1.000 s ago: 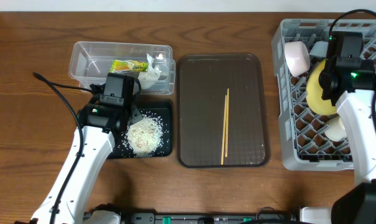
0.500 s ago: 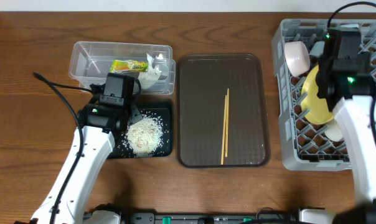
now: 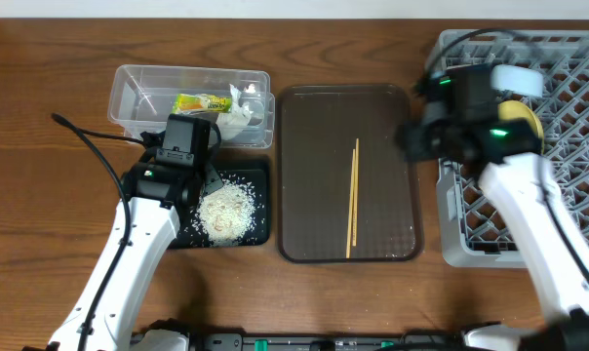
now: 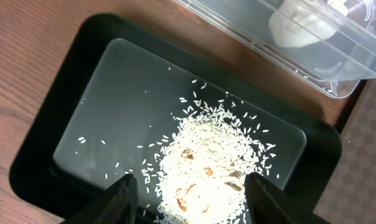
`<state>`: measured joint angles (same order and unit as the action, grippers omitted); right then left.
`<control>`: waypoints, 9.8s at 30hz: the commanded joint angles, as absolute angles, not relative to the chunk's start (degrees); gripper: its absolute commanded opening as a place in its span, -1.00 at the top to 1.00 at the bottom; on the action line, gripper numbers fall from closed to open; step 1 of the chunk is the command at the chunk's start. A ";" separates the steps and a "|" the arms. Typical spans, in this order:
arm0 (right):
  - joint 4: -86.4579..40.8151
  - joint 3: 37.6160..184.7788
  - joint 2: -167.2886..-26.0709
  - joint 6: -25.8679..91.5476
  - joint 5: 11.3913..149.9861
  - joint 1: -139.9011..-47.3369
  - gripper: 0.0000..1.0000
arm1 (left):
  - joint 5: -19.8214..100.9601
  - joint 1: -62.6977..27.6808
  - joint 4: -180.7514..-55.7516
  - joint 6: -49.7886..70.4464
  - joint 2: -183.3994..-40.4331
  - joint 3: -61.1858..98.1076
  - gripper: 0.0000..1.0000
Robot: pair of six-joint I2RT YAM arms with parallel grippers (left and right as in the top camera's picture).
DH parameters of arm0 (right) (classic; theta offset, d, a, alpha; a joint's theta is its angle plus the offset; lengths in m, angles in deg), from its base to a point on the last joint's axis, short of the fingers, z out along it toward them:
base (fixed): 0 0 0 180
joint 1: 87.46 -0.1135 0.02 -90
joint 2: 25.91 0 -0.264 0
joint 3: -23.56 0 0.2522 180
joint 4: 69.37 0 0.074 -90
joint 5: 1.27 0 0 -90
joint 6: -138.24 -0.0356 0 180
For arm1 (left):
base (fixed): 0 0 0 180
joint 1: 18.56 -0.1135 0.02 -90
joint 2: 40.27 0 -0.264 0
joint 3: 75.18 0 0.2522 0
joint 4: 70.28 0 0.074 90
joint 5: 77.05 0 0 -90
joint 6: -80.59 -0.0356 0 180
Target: Sort waste into correct bins and load items into the dishwasher rack
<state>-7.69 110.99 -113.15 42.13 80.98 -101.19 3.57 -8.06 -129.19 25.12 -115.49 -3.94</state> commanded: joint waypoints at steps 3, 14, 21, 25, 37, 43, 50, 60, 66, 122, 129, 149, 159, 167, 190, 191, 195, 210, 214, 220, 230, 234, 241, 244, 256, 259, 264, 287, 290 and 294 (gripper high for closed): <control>-7.27 106.82 -120.97 33.17 77.84 -106.79 -0.10 | 3.28 -8.36 -129.43 25.20 -115.18 -3.44 -0.16; -10.83 104.74 -133.76 25.87 84.31 -113.45 -0.09 | 3.28 -8.36 -129.45 25.20 -115.18 -3.44 -0.16; -11.03 104.69 -135.16 22.46 87.93 -114.33 -0.10 | 3.26 -8.36 -129.43 25.20 -115.18 -3.44 -0.17; -11.03 104.69 -135.16 22.13 88.74 -114.31 -0.11 | 3.28 -8.36 -129.43 25.20 -115.18 -3.44 -0.17; -10.07 104.69 -135.16 20.80 88.96 -114.96 -0.09 | 3.28 -8.36 -129.43 25.20 -115.18 -3.44 -0.16; -7.86 104.69 -135.16 17.04 93.25 -114.90 -0.12 | 3.28 -8.36 -129.48 25.20 -115.18 -3.44 -0.17; -7.79 104.69 -135.16 17.02 93.18 -114.92 -0.08 | 3.28 -8.36 -129.43 25.20 -115.18 -3.44 -0.17; -6.29 104.69 -135.16 17.02 92.72 -114.92 0.75 | 3.28 -8.36 -129.43 25.20 -115.18 -3.44 -0.17; -5.63 104.67 -135.16 17.02 92.02 -114.92 0.97 | 3.28 -8.36 -129.45 25.20 -115.18 -3.44 -0.17; -5.72 112.13 -115.31 40.49 78.08 -100.80 0.20 | 3.30 -8.36 -129.41 25.22 -115.18 -3.44 -0.16; -5.96 110.25 -124.49 31.55 80.81 -111.49 0.20 | 3.28 -8.36 -129.41 25.20 -115.18 -3.44 -0.17; -5.81 111.60 -137.21 18.26 88.37 -114.35 0.98 | 3.28 -8.36 -129.43 25.20 -115.18 -3.44 -0.17; -1.33 118.73 -122.46 34.00 88.50 -101.17 0.98 | 3.28 -8.36 -129.41 25.20 -115.18 -3.44 -0.17; 5.36 117.96 -119.16 43.46 88.52 -90.35 0.98 | 3.28 -8.36 -129.39 25.22 -115.18 -3.44 -0.17; -10.44 114.16 -119.27 45.15 80.28 -84.54 0.31 | 5.14 -8.36 -124.49 14.49 -115.12 -3.42 -0.51; -11.84 114.16 -119.27 45.15 79.15 -84.54 0.26 | 5.82 -8.36 -123.38 12.42 -115.12 -3.40 -0.50; -15.09 114.16 -119.27 47.24 77.09 -84.54 0.21 | 8.99 -8.36 -121.91 7.98 -115.27 -2.24 -0.51; -9.15 106.66 -105.65 40.97 81.22 -84.54 0.03 | 12.51 -8.19 -132.64 5.18 -103.23 -3.24 -0.62; -14.09 96.08 -92.38 40.77 81.64 -84.89 -0.04 | 12.53 -8.19 -132.78 5.49 -93.13 -6.78 -0.72; -18.11 83.87 -72.41 40.77 88.09 -85.24 -0.99 | 12.35 -8.21 -131.94 6.91 -81.52 -11.35 -0.78; -6.90 81.44 -60.54 40.77 88.07 -85.24 -0.99 | 12.35 -8.21 -131.79 6.93 -80.41 -11.33 -0.82; -1.94 81.44 -60.69 40.77 88.07 -85.24 -0.99 | 12.35 -8.21 -131.79 6.93 -80.61 -11.33 -0.84; 3.26 81.44 -60.71 40.77 88.07 -85.24 -0.99 | 12.35 -8.21 -131.79 6.93 -80.61 -11.33 -0.85; 5.67 81.44 -60.69 41.63 88.68 -85.24 -0.98 | 12.35 -8.21 -131.79 6.93 -80.63 -11.33 -0.86; -20.01 66.23 -40.65 42.13 88.26 -88.76 -0.99 | 12.35 -8.21 -131.79 6.93 -80.63 -11.33 -0.87; -29.28 59.12 -34.07 42.11 88.26 -89.80 -0.99 | 12.35 -8.21 -131.79 6.93 -80.63 -11.33 -0.88; -46.42 48.13 -28.58 42.11 88.26 -90.15 -0.98 | 12.35 -8.21 -131.79 6.93 -80.63 -11.33 -0.89; -51.36 37.64 -26.66 42.06 88.28 -90.15 -0.98 | 12.35 -8.21 -131.79 6.93 -80.63 -11.33 -0.89; -51.36 37.64 -26.66 42.09 88.28 -90.15 -0.99 | 12.35 -8.21 -131.79 6.93 -80.63 -11.33 -0.90; -51.36 37.64 -26.66 42.09 88.28 -90.15 -0.99 | 12.35 -8.21 -131.79 6.93 -80.63 -11.33 -0.90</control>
